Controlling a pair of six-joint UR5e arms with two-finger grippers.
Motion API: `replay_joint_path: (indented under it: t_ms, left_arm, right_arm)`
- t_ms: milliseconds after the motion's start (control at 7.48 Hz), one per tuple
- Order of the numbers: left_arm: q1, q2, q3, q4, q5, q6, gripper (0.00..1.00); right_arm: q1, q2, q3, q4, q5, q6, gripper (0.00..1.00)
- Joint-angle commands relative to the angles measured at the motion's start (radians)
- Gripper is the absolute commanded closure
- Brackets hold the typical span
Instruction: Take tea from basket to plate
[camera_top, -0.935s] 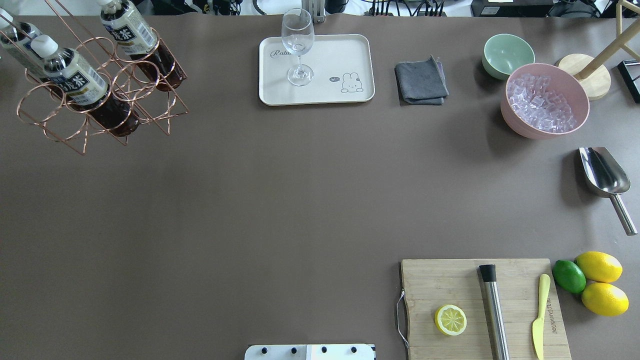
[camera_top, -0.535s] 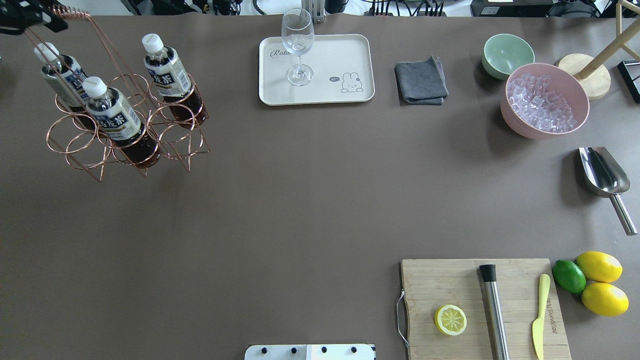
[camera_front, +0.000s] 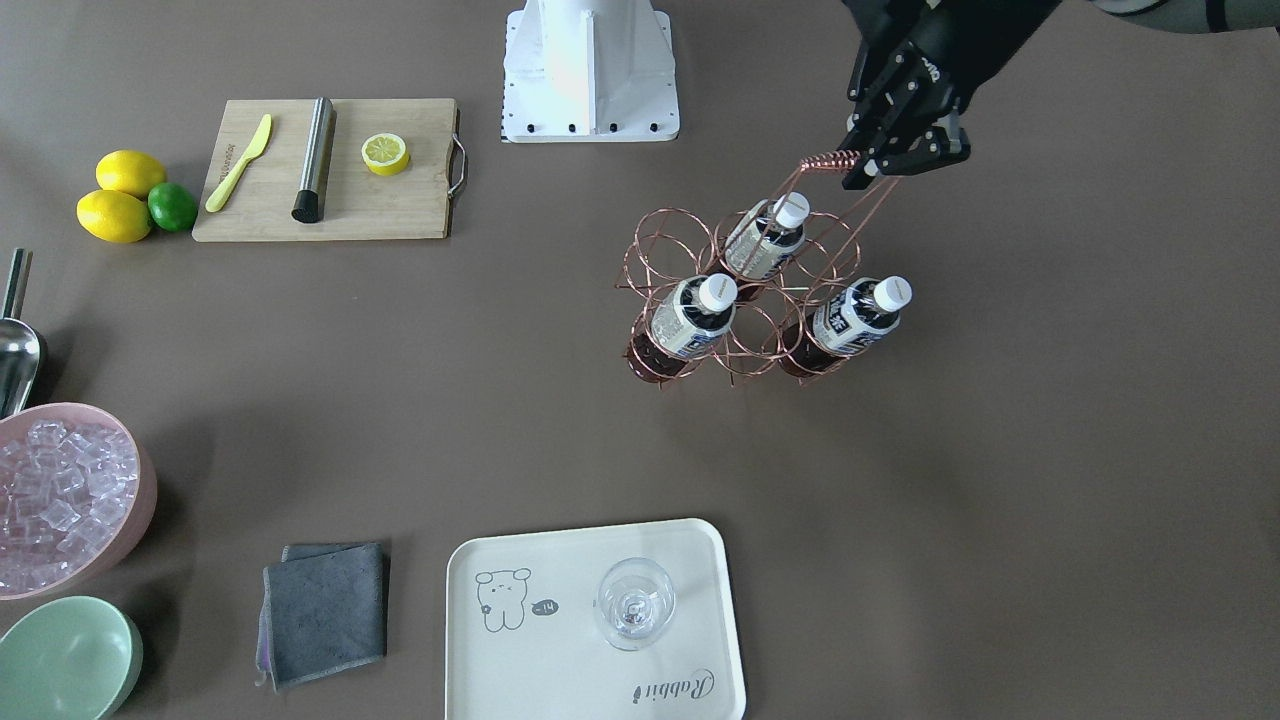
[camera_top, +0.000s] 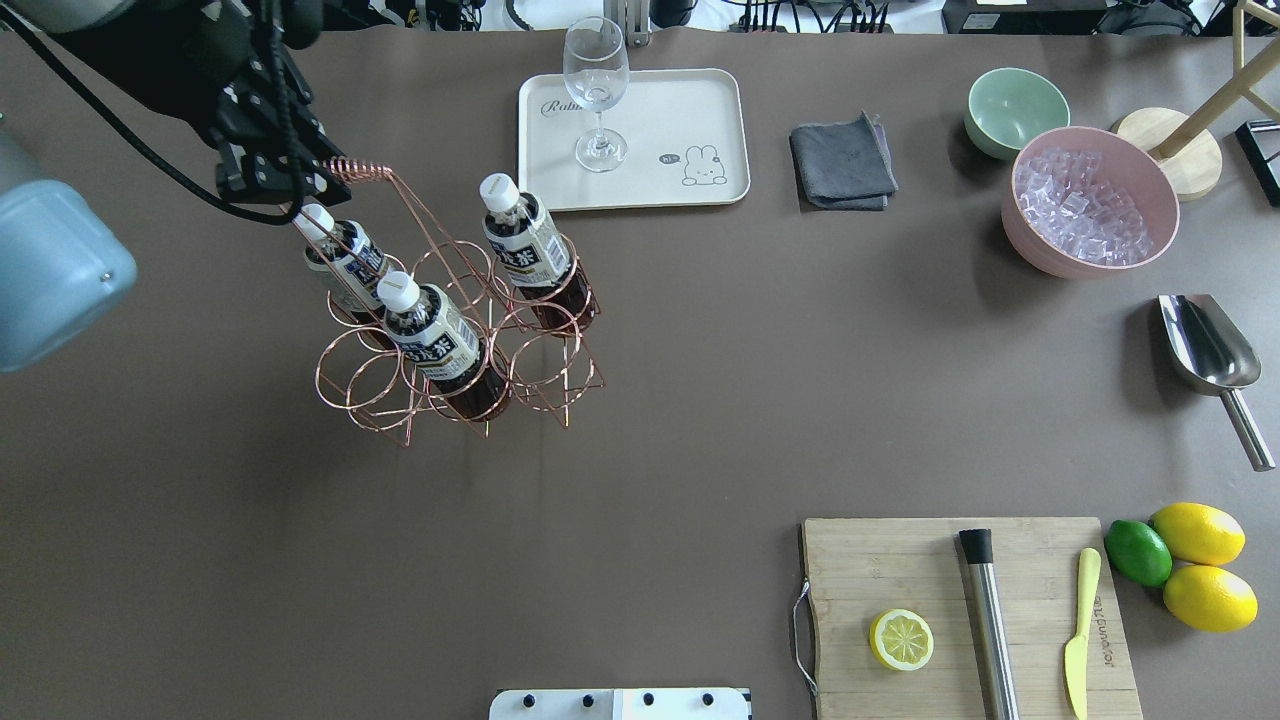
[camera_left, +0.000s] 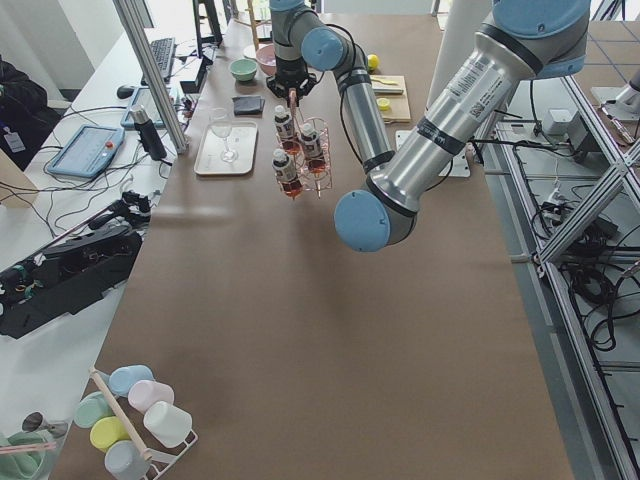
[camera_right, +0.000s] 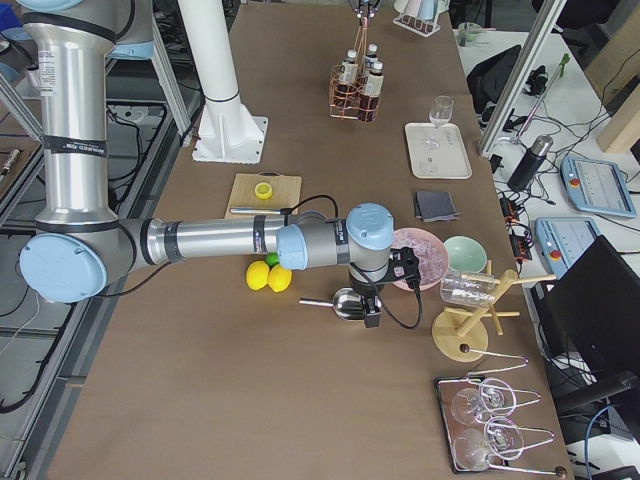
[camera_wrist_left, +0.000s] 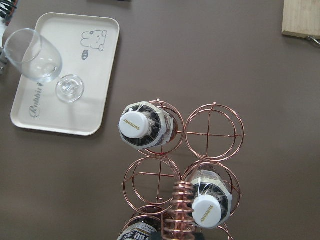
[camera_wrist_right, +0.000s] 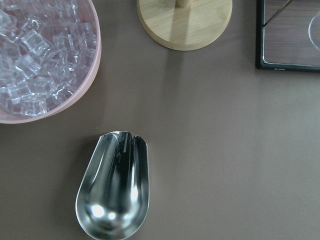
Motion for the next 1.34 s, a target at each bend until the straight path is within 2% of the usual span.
replay_joint_path:
  t_ms: [0, 134, 267, 401, 668, 802, 1069, 1203]
  left_arm:
    - [0.166, -0.103, -0.009, -0.003, 0.093, -0.213, 1.0]
    - [0.227, -0.13, -0.002, -0.009, 0.107, -0.267, 1.0]
    - [0.254, -0.133, 0.01, -0.054, 0.107, -0.321, 1.0]
    - [0.272, -0.133, 0.023, -0.081, 0.107, -0.333, 1.0]
    - [0.295, -0.148, 0.052, -0.097, 0.107, -0.34, 1.0]
    - [0.312, -0.161, 0.055, -0.099, 0.109, -0.37, 1.0]
    - [0.378, -0.178, 0.053, -0.118, 0.2, -0.418, 1.0]
    - [0.38, -0.176, 0.049, -0.118, 0.201, -0.422, 1.0]
  right_arm:
    - [-0.03, 0.013, 0.022, 0.0, 0.009, 0.001, 0.0]
    - [-0.044, 0.015, 0.039, 0.0, 0.017, 0.002, 0.0]
    - [-0.063, 0.03, 0.035, -0.004, 0.075, 0.025, 0.01]
    - [-0.112, 0.073, 0.027, -0.009, 0.071, 0.133, 0.01]
    - [-0.171, 0.115, 0.038, -0.064, 0.078, 0.218, 0.01]
    - [-0.227, 0.15, 0.045, -0.073, 0.106, 0.369, 0.01]
    - [-0.327, 0.248, 0.061, -0.073, 0.117, 0.668, 0.01]
    - [-0.378, 0.312, 0.056, -0.095, 0.124, 0.794, 0.01]
